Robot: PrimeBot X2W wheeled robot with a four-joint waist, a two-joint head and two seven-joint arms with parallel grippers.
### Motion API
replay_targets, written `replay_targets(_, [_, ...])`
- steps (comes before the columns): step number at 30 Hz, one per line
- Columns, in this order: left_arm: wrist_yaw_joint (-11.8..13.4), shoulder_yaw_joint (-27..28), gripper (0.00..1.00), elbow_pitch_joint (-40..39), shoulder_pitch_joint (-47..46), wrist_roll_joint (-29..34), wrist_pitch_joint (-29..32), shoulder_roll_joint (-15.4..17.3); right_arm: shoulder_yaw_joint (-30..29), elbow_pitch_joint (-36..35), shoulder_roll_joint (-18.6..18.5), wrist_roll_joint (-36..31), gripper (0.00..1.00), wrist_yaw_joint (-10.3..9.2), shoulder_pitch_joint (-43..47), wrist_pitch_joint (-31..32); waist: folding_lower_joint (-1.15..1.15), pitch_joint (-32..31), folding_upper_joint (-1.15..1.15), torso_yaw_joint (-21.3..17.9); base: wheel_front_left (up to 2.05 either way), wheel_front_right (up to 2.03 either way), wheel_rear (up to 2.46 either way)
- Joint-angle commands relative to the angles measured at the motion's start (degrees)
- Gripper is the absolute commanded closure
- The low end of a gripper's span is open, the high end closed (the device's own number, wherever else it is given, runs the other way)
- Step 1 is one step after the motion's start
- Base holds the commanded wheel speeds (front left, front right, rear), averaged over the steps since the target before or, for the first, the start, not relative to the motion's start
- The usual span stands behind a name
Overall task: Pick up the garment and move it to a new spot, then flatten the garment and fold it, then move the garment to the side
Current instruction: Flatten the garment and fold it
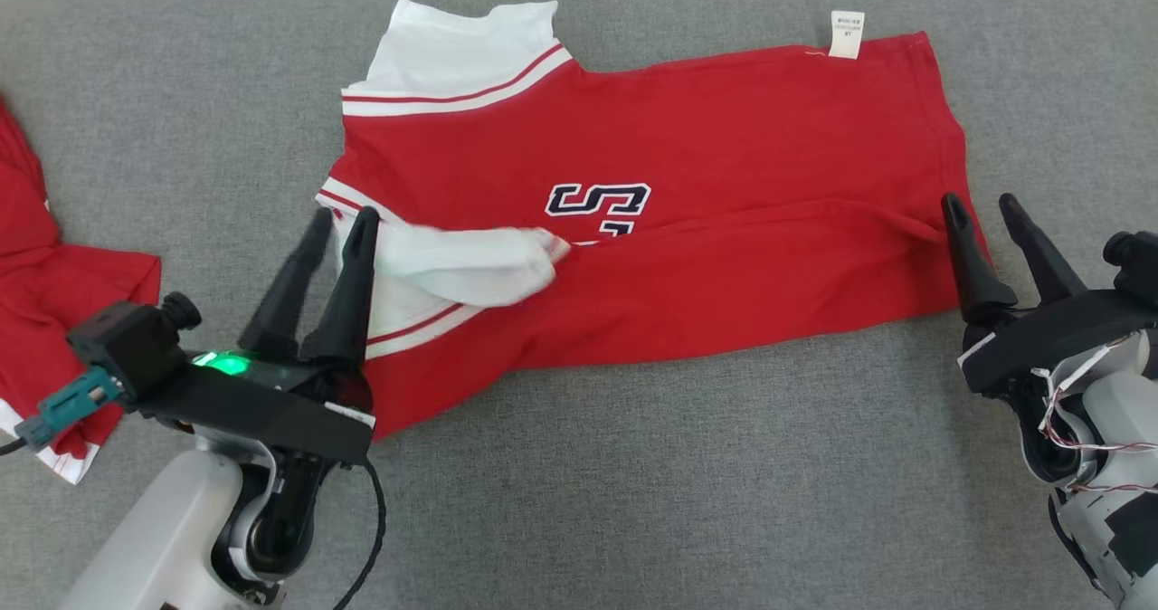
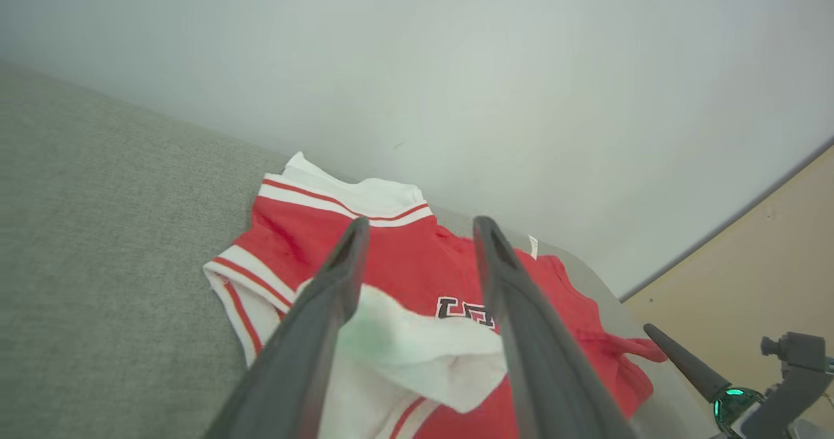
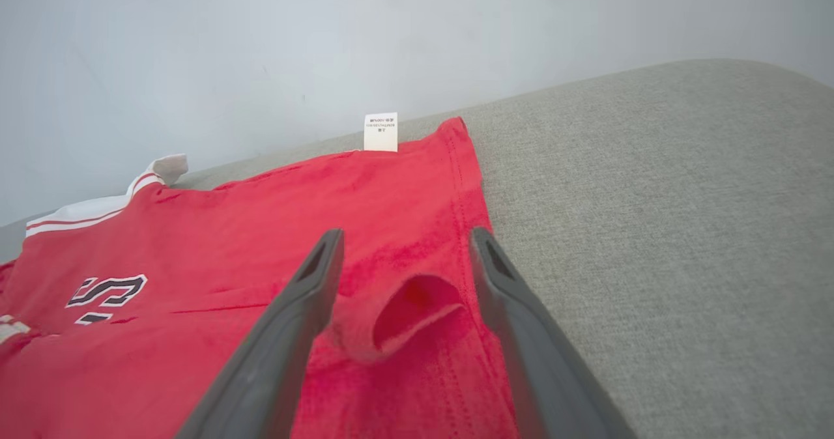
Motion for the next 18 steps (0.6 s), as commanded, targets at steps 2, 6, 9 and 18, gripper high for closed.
replay_targets(2, [-0.02,1.56,0.0,0.62,0.19,1.51,-0.73,-1.09,0.25,-0.2,-0.45,0.49,0.0,-0.12,-0.05,-1.99,-0.01,0.38,-0.01,-0.03,0.0,0.0,0.0])
replay_targets(6, [0.21,3.55,0.0,0.52,2.57,3.61,-0.92,-2.24,0.28,-0.95,-1.36,1.04,0.0,-0.12,2.43,-2.97,-0.01,0.49,-0.01,0.03,0.0,0.0,0.0])
replay_targets(9, [0.87,4.29,0.0,-0.72,5.62,2.81,-0.9,-2.96,-2.38,-1.97,-2.35,0.28,0.0,-0.12,4.59,-3.01,-0.01,0.25,-0.01,-0.02,0.0,0.0,0.0])
replay_targets(18, [7.31,1.41,0.0,-6.23,14.88,0.51,5.52,-1.98,-9.19,-5.83,-1.67,-4.59,0.0,-0.12,12.77,-3.03,-0.01,-0.87,-0.01,-0.15,0.0,0.0,0.0])
